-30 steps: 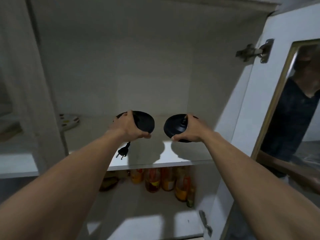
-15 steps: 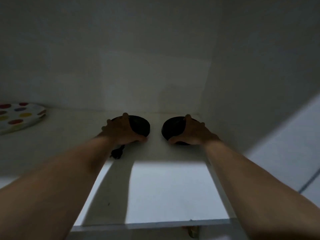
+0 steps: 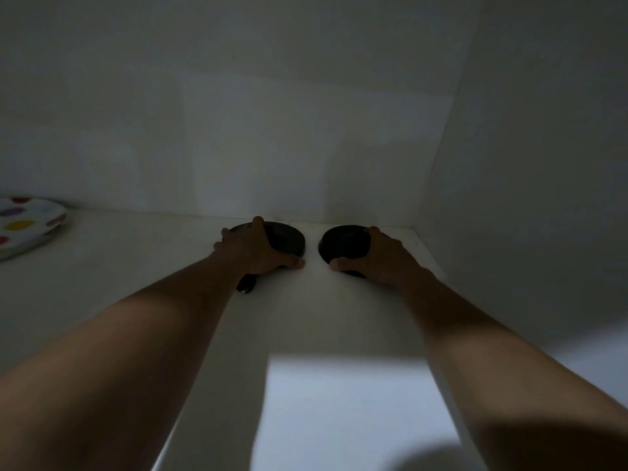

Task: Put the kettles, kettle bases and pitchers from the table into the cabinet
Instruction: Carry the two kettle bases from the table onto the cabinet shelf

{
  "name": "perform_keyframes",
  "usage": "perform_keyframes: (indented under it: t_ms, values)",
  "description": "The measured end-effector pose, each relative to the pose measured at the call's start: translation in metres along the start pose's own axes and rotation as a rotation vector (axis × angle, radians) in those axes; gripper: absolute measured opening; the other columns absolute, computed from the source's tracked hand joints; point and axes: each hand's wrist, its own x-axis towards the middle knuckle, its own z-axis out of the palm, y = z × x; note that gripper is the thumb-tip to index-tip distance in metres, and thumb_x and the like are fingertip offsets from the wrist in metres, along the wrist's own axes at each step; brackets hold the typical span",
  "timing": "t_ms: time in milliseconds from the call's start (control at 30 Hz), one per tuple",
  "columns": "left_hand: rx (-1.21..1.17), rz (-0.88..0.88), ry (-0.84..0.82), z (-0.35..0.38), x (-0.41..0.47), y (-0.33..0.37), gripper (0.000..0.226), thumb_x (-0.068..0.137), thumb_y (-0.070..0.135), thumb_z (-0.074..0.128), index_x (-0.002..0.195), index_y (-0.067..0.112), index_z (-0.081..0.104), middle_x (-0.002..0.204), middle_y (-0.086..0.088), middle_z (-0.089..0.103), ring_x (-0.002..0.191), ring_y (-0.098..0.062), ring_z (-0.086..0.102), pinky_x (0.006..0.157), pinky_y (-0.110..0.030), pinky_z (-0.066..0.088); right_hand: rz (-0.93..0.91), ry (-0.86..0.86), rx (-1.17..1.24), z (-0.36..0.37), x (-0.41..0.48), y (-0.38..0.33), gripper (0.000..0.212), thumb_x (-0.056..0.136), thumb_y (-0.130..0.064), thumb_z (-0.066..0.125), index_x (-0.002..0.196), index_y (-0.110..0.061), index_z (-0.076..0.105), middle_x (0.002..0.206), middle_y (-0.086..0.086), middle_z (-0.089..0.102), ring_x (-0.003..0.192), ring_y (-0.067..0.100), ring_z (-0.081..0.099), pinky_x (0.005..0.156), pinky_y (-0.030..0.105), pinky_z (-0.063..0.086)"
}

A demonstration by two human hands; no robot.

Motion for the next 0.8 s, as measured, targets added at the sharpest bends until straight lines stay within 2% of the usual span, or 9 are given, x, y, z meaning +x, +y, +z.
perform_keyframes:
  t_ms: [100, 233, 400, 467, 533, 600, 667, 733, 800]
  values:
    - [-0.008, 0.011, -0.002, 0.002, 0.008, 0.001, 0.148, 0.023, 0.095, 0.064, 0.147, 0.024, 0.024, 0.148, -0.011, 0.044, 0.141, -0.040, 0.030, 0.111, -0.056, 0.035, -0.024, 0.005, -0.008, 0.000, 0.004, -0.001, 0.130, 0.039, -0.093, 0.073, 0.150, -0.033, 0.044, 0.150, -0.003, 0.053, 0.138, 0.029, 0.048, 0.119, 0.052, 0.033]
    - [-0.002, 0.016, -0.004, 0.003, 0.013, 0.000, 0.152, 0.020, 0.097, 0.062, 0.147, 0.023, 0.024, 0.149, -0.010, 0.044, 0.140, -0.039, 0.033, 0.112, -0.055, 0.033, -0.005, 0.010, -0.027, 0.003, 0.018, 0.004, 0.139, 0.031, -0.101, 0.066, 0.151, -0.035, 0.042, 0.150, -0.002, 0.053, 0.138, 0.032, 0.048, 0.116, 0.051, 0.038]
    - [0.026, -0.007, -0.015, 0.007, 0.019, 0.000, 0.163, 0.010, 0.102, 0.055, 0.150, 0.024, 0.022, 0.152, -0.013, 0.039, 0.141, -0.041, 0.029, 0.112, -0.056, 0.033, 0.012, -0.009, -0.046, 0.007, 0.028, 0.011, 0.149, 0.030, -0.105, 0.059, 0.157, -0.032, 0.031, 0.160, 0.000, 0.040, 0.148, 0.036, 0.032, 0.124, 0.056, 0.017]
    - [0.046, -0.010, -0.013, 0.009, 0.025, 0.000, 0.167, 0.006, 0.104, 0.049, 0.149, 0.023, 0.023, 0.151, -0.012, 0.042, 0.141, -0.041, 0.031, 0.114, -0.058, 0.029, 0.029, -0.004, -0.041, 0.007, 0.029, 0.012, 0.154, 0.026, -0.106, 0.058, 0.158, -0.033, 0.028, 0.163, 0.000, 0.037, 0.151, 0.036, 0.027, 0.124, 0.057, 0.016]
    - [0.054, -0.002, 0.004, 0.008, 0.029, 0.000, 0.167, 0.008, 0.106, 0.046, 0.150, 0.022, 0.021, 0.152, -0.012, 0.042, 0.143, -0.041, 0.031, 0.116, -0.061, 0.020, 0.035, 0.002, -0.037, 0.002, 0.020, 0.006, 0.151, 0.031, -0.102, 0.063, 0.159, -0.032, 0.024, 0.165, 0.001, 0.033, 0.153, 0.037, 0.021, 0.123, 0.058, 0.017]
    - [0.060, 0.007, 0.019, 0.002, 0.020, 0.003, 0.160, 0.019, 0.107, 0.047, 0.153, 0.026, 0.015, 0.158, -0.012, 0.035, 0.147, -0.043, 0.022, 0.117, -0.065, 0.012, 0.033, 0.003, -0.048, -0.007, 0.006, -0.004, 0.139, 0.052, -0.090, 0.071, 0.162, -0.027, 0.016, 0.168, 0.002, 0.023, 0.156, 0.036, 0.008, 0.124, 0.058, 0.013]
    - [0.063, 0.008, 0.034, -0.004, 0.007, 0.005, 0.144, 0.040, 0.099, 0.057, 0.157, 0.031, 0.006, 0.164, -0.010, 0.021, 0.151, -0.044, 0.005, 0.117, -0.069, 0.007, 0.042, 0.003, -0.063, -0.016, -0.004, -0.009, 0.129, 0.068, -0.081, 0.070, 0.164, -0.023, 0.006, 0.171, 0.002, 0.012, 0.157, 0.033, -0.002, 0.125, 0.057, 0.009]
    - [0.081, 0.014, 0.051, -0.008, -0.003, 0.007, 0.134, 0.053, 0.094, 0.059, 0.158, 0.032, 0.003, 0.166, -0.008, 0.014, 0.151, -0.043, -0.002, 0.116, -0.069, 0.005, 0.047, 0.008, -0.090, -0.025, -0.014, -0.012, 0.121, 0.076, -0.080, 0.064, 0.164, -0.022, 0.003, 0.172, 0.003, 0.006, 0.158, 0.031, -0.006, 0.126, 0.056, 0.006]
    - [0.111, 0.022, 0.062, -0.011, -0.013, 0.008, 0.125, 0.062, 0.093, 0.053, 0.159, 0.031, 0.003, 0.167, -0.007, 0.011, 0.152, -0.042, -0.004, 0.116, -0.069, 0.004, 0.048, 0.001, -0.125, -0.033, -0.020, -0.014, 0.115, 0.081, -0.079, 0.058, 0.164, -0.022, 0.004, 0.172, 0.004, 0.006, 0.158, 0.031, -0.006, 0.126, 0.056, 0.006]
